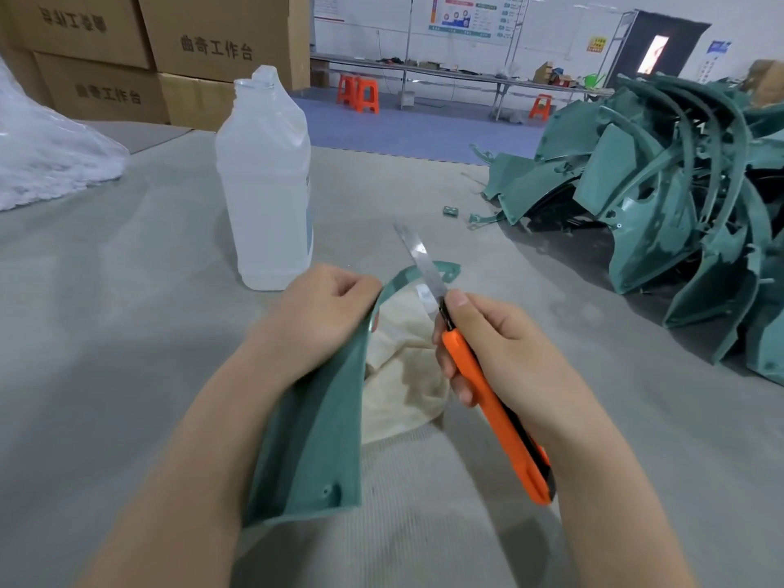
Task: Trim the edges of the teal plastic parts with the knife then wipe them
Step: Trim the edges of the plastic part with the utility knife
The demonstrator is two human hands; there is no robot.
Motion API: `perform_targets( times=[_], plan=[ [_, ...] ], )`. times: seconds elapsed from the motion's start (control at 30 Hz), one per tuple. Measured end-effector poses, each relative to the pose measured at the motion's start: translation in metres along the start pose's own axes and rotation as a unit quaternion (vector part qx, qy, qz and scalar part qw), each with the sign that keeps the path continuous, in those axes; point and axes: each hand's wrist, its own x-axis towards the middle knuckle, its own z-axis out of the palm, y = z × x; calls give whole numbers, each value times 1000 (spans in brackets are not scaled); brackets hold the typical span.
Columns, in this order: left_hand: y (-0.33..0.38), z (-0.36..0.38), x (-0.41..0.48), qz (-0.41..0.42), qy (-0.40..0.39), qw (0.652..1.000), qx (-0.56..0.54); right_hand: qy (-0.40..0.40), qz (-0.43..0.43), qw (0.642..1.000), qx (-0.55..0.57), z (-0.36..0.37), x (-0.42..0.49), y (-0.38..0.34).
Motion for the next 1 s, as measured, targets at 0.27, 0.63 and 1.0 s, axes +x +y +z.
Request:
perform_targets(
  times=[0.27, 0.63, 1.0],
  plan=[
    [4, 1, -4, 84, 80, 992, 43, 68, 2, 997, -29, 9, 5, 6],
    [-13, 16, 6, 72, 23, 996, 48, 64, 51, 991, -105, -6, 13, 26],
    [-15, 16, 7, 37, 19, 998, -55, 28, 64, 993, -91, -10, 9, 21]
  ],
)
